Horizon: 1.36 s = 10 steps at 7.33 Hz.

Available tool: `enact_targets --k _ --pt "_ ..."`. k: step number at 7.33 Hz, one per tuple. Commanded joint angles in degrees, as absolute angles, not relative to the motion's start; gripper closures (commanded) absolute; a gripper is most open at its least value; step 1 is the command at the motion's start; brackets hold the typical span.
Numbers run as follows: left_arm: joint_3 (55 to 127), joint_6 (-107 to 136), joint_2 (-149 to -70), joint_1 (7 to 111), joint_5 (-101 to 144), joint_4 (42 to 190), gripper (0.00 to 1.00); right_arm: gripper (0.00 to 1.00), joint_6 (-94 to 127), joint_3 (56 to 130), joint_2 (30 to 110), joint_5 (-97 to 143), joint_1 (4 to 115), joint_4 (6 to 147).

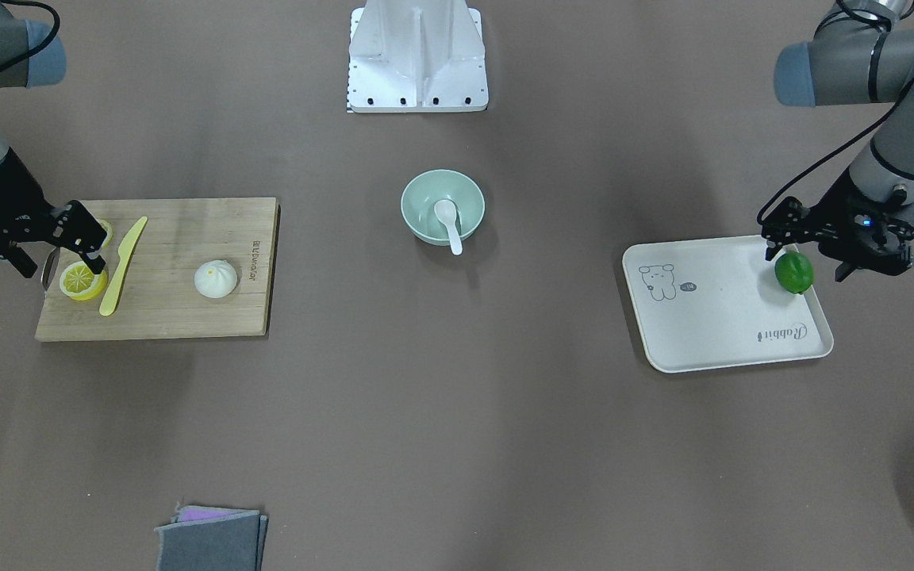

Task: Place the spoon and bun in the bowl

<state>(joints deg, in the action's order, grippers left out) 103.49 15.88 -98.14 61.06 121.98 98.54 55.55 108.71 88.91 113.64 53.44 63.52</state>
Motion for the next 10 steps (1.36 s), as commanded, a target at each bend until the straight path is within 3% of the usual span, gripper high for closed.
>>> enact_targets --k 1,7,10 --pt "103.5 15.7 -95.6 63.5 124.1 98.6 0.01 0.00 55.6 108.7 88.9 113.6 53.1 63.5" --pt "103.2 11.5 -90.8 68.8 130.7 98.5 0.01 0.01 61.5 108.0 86.0 107.8 46.6 64.3" --pt "103.3 11.7 -90.9 68.8 130.8 98.5 0.01 0.02 67.4 107.6 79.7 101.5 40.5 74.0"
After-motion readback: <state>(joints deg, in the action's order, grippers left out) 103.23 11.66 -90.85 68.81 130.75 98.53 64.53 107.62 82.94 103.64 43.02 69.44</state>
